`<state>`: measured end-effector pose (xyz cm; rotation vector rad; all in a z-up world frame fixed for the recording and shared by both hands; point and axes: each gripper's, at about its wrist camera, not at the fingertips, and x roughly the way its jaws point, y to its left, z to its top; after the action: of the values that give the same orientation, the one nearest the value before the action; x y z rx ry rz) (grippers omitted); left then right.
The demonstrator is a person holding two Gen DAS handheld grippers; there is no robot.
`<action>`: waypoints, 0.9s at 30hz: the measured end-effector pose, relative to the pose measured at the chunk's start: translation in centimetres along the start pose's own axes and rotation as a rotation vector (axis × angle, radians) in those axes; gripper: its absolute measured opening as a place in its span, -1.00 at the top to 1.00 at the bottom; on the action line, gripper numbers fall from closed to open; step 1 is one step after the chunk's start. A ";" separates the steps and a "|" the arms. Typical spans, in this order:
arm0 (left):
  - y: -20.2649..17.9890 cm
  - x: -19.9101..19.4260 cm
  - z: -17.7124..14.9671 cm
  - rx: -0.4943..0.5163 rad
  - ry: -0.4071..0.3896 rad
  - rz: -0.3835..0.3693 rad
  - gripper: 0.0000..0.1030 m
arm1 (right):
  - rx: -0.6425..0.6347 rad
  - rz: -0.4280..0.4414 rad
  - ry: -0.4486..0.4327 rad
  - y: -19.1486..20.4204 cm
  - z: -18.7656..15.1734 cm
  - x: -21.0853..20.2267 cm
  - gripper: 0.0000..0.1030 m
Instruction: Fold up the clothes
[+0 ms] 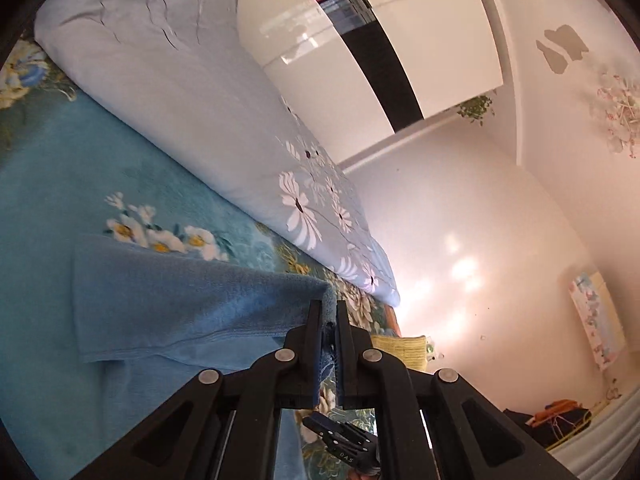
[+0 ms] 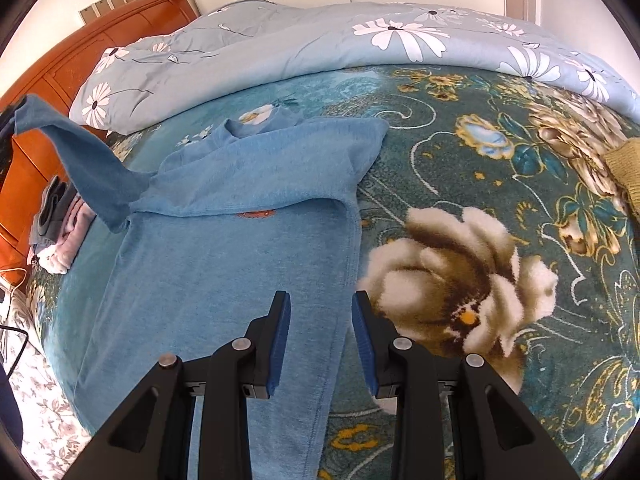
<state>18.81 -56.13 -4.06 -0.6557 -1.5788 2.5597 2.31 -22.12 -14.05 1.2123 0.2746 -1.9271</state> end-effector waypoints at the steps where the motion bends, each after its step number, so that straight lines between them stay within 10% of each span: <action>1: -0.2 2.0 -0.5 -0.007 0.030 -0.010 0.90 | 0.012 0.002 -0.001 -0.6 -0.1 -0.1 0.36; 13: 5.7 18.2 -9.4 -0.103 0.282 0.169 0.85 | 0.105 -0.020 0.042 -7.2 -3.0 -0.4 0.36; 20: 5.4 10.7 -9.3 0.032 0.265 0.149 -0.08 | 0.107 0.015 -0.009 -6.7 -2.2 -0.7 0.36; 25: 7.1 2.8 -7.7 0.280 0.026 0.671 -0.24 | 0.132 0.165 -0.070 -4.6 0.0 0.1 0.36; 27: 9.2 1.6 -7.5 0.279 0.043 0.742 -0.24 | 0.109 0.176 -0.064 -3.1 1.3 1.1 0.36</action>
<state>21.75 -53.71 -15.39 -1.4640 -1.0473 3.1272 -1.03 -21.44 -14.99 1.2010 0.0282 -1.8430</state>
